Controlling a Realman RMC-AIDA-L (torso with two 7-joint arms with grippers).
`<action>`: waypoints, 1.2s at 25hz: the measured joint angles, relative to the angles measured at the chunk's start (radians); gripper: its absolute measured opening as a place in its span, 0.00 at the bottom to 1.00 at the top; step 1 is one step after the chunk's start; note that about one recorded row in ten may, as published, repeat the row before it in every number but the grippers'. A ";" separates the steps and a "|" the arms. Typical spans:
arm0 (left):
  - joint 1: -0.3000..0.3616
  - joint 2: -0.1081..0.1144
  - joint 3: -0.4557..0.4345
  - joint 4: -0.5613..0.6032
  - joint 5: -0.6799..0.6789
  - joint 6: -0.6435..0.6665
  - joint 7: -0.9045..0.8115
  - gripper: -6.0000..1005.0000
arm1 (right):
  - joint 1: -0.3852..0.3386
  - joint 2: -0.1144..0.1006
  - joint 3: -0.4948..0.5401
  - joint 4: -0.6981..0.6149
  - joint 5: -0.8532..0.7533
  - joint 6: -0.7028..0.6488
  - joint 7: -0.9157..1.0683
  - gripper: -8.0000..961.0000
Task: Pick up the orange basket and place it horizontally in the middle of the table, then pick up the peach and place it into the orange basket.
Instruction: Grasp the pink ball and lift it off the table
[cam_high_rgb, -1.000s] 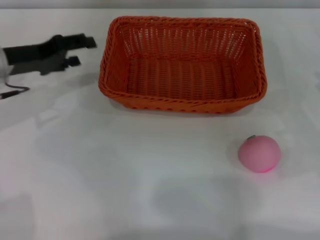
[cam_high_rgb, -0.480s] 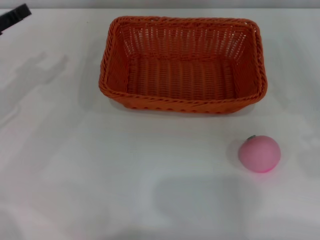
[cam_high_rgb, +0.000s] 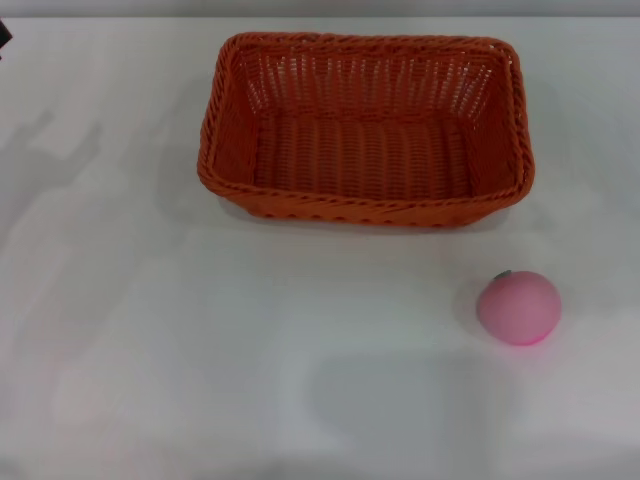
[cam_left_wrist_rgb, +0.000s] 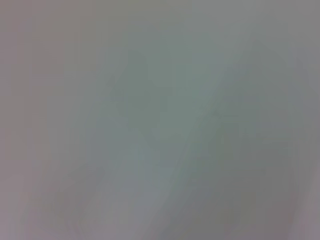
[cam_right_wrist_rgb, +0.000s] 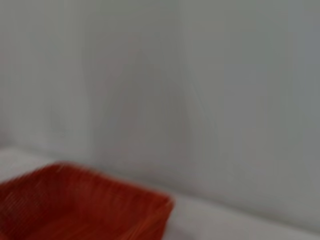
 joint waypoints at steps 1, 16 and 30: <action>0.005 -0.002 0.000 0.000 -0.007 0.000 0.015 0.80 | -0.001 -0.003 -0.034 -0.021 -0.010 0.006 0.017 0.81; 0.030 -0.011 0.002 0.023 -0.049 -0.038 0.131 0.80 | 0.075 0.029 -0.386 -0.156 -0.256 0.001 0.205 0.81; 0.031 -0.011 0.005 0.036 -0.061 -0.040 0.136 0.80 | 0.071 0.030 -0.607 -0.062 -0.209 -0.064 0.238 0.81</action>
